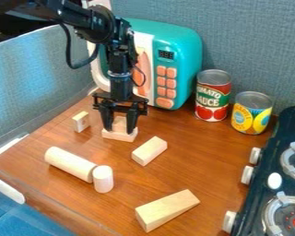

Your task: Put the wood cube on top of the wood rectangle

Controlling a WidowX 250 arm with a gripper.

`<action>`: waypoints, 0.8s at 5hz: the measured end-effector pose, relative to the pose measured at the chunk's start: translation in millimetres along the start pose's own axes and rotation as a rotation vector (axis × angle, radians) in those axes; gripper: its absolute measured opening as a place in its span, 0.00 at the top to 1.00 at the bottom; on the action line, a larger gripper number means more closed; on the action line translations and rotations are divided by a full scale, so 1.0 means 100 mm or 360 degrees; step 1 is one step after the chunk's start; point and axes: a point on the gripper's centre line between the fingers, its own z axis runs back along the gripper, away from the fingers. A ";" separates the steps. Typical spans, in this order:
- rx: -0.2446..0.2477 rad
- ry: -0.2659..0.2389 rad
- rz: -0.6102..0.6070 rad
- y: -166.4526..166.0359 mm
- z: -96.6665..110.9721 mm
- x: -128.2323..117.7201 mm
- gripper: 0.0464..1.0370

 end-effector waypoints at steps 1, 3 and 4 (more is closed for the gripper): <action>-0.0016 -0.0023 0.0020 0.00 -0.03 -0.01 0.47; 0.0014 -0.0088 -0.0089 -0.12 0.09 -0.14 0.47; 0.0016 -0.0119 -0.0262 -0.39 0.17 -0.17 0.47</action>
